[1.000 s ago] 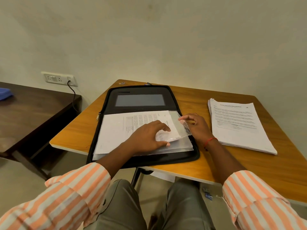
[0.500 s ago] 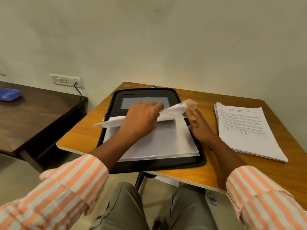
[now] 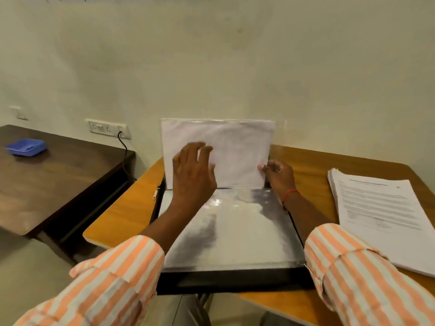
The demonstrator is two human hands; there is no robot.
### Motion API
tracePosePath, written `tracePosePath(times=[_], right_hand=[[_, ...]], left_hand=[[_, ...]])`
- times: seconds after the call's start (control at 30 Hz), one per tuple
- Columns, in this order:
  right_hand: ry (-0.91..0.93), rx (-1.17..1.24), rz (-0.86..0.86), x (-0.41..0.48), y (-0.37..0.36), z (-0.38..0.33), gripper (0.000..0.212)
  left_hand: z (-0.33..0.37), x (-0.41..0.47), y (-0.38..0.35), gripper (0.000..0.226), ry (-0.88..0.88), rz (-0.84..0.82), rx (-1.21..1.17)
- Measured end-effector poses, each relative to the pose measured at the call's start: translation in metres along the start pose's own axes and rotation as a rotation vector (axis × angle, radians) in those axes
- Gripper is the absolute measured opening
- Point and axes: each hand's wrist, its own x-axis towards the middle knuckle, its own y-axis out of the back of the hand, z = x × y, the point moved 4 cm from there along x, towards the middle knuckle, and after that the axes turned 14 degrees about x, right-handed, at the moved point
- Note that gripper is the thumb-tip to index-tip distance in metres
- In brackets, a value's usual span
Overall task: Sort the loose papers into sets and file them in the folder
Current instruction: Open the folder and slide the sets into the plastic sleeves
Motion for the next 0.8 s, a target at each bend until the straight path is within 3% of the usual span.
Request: tracePosePath(times=[0.13,0.23,0.43,0.6,0.8], right_hand=[[-0.007,-0.132,0.055,0.019,-0.01,0.011,0.017],[-0.011,-0.256,0.15,0.021,-0.015,0.019,0.035],[0.124,-0.399,0.104,0.025,-0.021,0.035,0.056],[0.116,-0.577,-0.118,0.032,-0.037,0.046,0.032],[0.094,-0.842,-0.159,0.031,-0.036,0.044,0.035]], left_hand=[[-0.015,-0.032,-0.07,0.04,-0.026,-0.381,-0.073],[-0.012,-0.035,-0.104,0.053,0.016,-0.627,-0.124],[-0.01,-0.046,-0.12,0.059,0.079,-0.584,-0.122],[-0.009,-0.046,-0.119,0.059,0.09,-0.552,-0.102],[-0.012,-0.046,-0.119,0.06,0.066,-0.614,-0.131]])
